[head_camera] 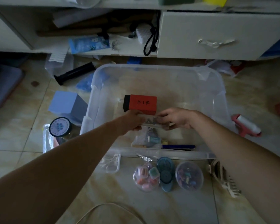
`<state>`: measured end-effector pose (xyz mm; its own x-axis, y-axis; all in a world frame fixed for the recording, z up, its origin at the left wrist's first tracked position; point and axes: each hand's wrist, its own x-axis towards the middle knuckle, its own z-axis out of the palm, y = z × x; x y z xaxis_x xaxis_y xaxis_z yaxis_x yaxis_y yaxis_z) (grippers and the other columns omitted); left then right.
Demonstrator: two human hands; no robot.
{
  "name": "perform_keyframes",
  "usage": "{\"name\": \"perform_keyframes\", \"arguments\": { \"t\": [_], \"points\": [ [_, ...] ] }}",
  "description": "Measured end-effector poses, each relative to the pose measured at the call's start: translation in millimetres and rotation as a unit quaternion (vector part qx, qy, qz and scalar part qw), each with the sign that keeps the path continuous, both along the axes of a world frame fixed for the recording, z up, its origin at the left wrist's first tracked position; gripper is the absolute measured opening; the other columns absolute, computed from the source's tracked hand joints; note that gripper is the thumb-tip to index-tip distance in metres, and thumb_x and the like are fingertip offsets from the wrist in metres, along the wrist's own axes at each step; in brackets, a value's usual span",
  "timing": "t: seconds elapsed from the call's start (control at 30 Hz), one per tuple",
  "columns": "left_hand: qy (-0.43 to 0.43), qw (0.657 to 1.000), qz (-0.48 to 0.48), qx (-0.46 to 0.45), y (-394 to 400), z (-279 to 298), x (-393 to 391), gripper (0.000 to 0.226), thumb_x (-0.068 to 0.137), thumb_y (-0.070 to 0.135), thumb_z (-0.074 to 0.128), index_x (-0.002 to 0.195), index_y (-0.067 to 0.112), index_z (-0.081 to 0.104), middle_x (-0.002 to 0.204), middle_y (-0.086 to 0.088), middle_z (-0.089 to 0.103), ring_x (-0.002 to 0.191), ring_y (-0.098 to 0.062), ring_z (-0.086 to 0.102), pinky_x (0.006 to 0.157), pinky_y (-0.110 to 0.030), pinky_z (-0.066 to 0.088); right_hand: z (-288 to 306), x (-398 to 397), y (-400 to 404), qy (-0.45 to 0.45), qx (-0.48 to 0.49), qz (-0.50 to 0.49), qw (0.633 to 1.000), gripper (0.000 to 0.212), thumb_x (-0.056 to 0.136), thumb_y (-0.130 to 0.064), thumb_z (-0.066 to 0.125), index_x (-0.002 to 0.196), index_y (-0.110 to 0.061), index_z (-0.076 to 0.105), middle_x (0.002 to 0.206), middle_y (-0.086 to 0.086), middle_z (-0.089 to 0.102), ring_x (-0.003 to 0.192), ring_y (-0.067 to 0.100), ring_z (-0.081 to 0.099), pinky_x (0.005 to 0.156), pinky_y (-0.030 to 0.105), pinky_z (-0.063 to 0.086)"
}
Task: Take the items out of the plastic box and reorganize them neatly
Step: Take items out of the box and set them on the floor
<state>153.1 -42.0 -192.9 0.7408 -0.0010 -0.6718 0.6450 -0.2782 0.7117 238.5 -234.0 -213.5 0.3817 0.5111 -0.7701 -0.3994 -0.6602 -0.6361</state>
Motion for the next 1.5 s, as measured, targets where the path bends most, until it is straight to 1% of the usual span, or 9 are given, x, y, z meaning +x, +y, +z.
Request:
{"name": "perform_keyframes", "arguments": {
  "t": [0.13,0.2,0.33,0.43,0.73,1.0,1.2,1.33,1.5],
  "points": [
    [-0.063,0.997,0.036,0.019,2.6,9.6,-8.2,0.018,0.094,0.001,0.051,0.095,0.017,0.060,0.091,-0.004,0.058,0.075,-0.014,0.053,0.066,-0.026,0.052,11.5,-6.5,7.2,-0.038,0.033,0.001,0.999,0.020,0.092,-0.018,0.070,0.111,-0.021,0.071,0.095,-0.003,0.071,0.088,0.015,0.064,0.084,0.031,0.054],
    [-0.115,0.989,0.049,0.084,5.0,8.0,-11.6,0.022,0.089,-0.002,0.057,0.099,0.017,0.060,0.092,-0.002,0.061,0.075,-0.013,0.056,0.064,-0.022,0.052,15.5,-9.4,9.4,-0.177,0.039,0.013,0.983,0.027,0.087,-0.016,0.075,0.112,-0.025,0.070,0.106,-0.002,0.071,0.098,0.016,0.066,0.087,0.032,0.055],
    [-0.333,0.888,-0.024,0.316,3.1,14.5,-27.0,0.031,0.075,-0.007,0.057,0.092,0.019,0.053,0.098,-0.003,0.054,0.084,-0.020,0.052,0.070,-0.030,0.051,23.0,-29.4,16.4,-0.581,0.058,0.055,0.810,0.026,0.078,-0.013,0.078,0.099,-0.022,0.065,0.106,-0.003,0.061,0.100,0.016,0.056,0.082,0.033,0.051],
    [-0.419,0.837,-0.027,0.350,0.7,19.7,-41.4,0.030,0.079,-0.008,0.051,0.095,0.016,0.046,0.105,-0.005,0.047,0.088,-0.021,0.049,0.072,-0.027,0.050,28.3,-46.4,19.6,-0.650,0.074,0.045,0.755,0.029,0.078,-0.011,0.076,0.098,-0.015,0.055,0.105,0.000,0.055,0.100,0.020,0.053,0.077,0.035,0.050],
    [-0.358,0.869,-0.033,0.339,6.5,2.6,-27.0,0.028,0.081,0.001,0.048,0.104,0.014,0.040,0.097,-0.012,0.056,0.080,-0.028,0.054,0.068,-0.046,0.053,30.1,-35.4,17.3,-0.537,0.110,-0.031,0.836,0.019,0.086,-0.016,0.074,0.101,-0.019,0.061,0.096,-0.008,0.067,0.087,0.008,0.064,0.072,0.022,0.053],
    [-0.319,0.871,-0.105,0.359,5.9,6.3,-29.2,0.059,0.074,0.025,0.067,0.124,0.020,0.038,0.117,-0.012,0.039,0.098,-0.032,0.050,0.080,-0.043,0.055,46.1,-44.7,19.1,-0.467,0.056,-0.076,0.879,0.015,0.089,-0.023,0.070,0.104,-0.023,0.065,0.101,-0.008,0.067,0.081,0.000,0.059,0.062,0.007,0.040],
    [-0.385,0.819,-0.061,0.420,-17.3,39.4,-55.6,0.045,0.078,0.033,0.065,0.122,0.030,0.054,0.107,-0.004,0.050,0.093,-0.023,0.052,0.072,-0.035,0.052,121.4,-45.8,8.8,-0.363,-0.010,-0.002,0.932,0.013,0.085,-0.027,0.074,0.096,-0.028,0.065,0.098,-0.002,0.068,0.092,0.020,0.068,0.080,0.040,0.058],
    [-0.467,0.757,-0.160,0.428,-31.6,57.4,-93.7,0.047,0.080,0.036,0.059,0.123,0.016,0.056,0.115,-0.008,0.050,0.102,-0.023,0.048,0.081,-0.038,0.048,171.0,-57.9,-5.4,-0.226,-0.065,0.121,0.964,0.022,0.082,-0.009,0.078,0.097,-0.018,0.065,0.087,0.009,0.074,0.080,0.025,0.075,0.062,0.032,0.058],
    [-0.487,0.737,-0.308,0.354,-36.7,33.1,-159.1,0.043,0.082,0.044,0.061,0.110,0.011,0.058,0.103,-0.009,0.052,0.091,-0.023,0.048,0.076,-0.033,0.047,152.4,-94.7,1.7,-0.074,-0.149,0.330,0.929,0.019,0.082,-0.014,0.080,0.096,-0.018,0.067,0.097,0.007,0.072,0.092,0.026,0.072,0.077,0.041,0.061]
  ]
}}
